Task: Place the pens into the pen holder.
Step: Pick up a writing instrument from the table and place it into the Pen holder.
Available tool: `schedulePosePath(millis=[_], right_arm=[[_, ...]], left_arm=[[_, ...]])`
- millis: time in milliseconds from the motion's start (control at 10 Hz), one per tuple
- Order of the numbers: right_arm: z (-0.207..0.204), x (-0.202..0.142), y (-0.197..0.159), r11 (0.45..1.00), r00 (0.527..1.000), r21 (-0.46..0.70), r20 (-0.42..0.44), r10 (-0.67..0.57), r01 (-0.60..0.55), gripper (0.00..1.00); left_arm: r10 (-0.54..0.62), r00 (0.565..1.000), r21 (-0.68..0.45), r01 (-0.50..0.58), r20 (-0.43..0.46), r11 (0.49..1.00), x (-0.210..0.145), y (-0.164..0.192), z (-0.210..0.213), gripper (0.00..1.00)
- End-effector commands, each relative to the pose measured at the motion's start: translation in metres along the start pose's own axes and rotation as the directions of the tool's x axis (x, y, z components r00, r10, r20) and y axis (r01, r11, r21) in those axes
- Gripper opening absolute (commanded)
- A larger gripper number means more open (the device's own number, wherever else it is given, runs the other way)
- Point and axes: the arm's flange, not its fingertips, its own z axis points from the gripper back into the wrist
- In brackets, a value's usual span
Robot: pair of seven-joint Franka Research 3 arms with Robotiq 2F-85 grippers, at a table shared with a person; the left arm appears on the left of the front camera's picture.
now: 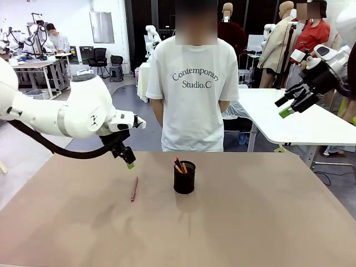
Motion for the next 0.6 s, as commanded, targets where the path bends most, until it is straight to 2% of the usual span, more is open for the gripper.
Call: schedulePosePath(millis=[0, 200, 500], right_arm=[[0.002, 0.001, 0.001, 1.0, 1.0, 0.003, -0.008, 0.003, -0.003, 1.0], [0.002, 0.001, 0.001, 1.0, 1.0, 0.003, -0.008, 0.003, -0.003, 1.0], [0.002, 0.001, 0.001, 1.0, 1.0, 0.003, -0.008, 0.003, -0.003, 1.0]], left_arm=[[0.212, 0.968, 0.088, -0.202, -0.135, 0.975, 0.033, -0.025, 0.0, 1.0], [0.318, 0.929, 0.157, -0.29, -0.191, 0.944, 0.039, -0.031, -0.015, 1.0], [0.395, 0.893, 0.079, -0.388, -0.215, 0.918, 0.045, -0.042, -0.038, 1.0]])
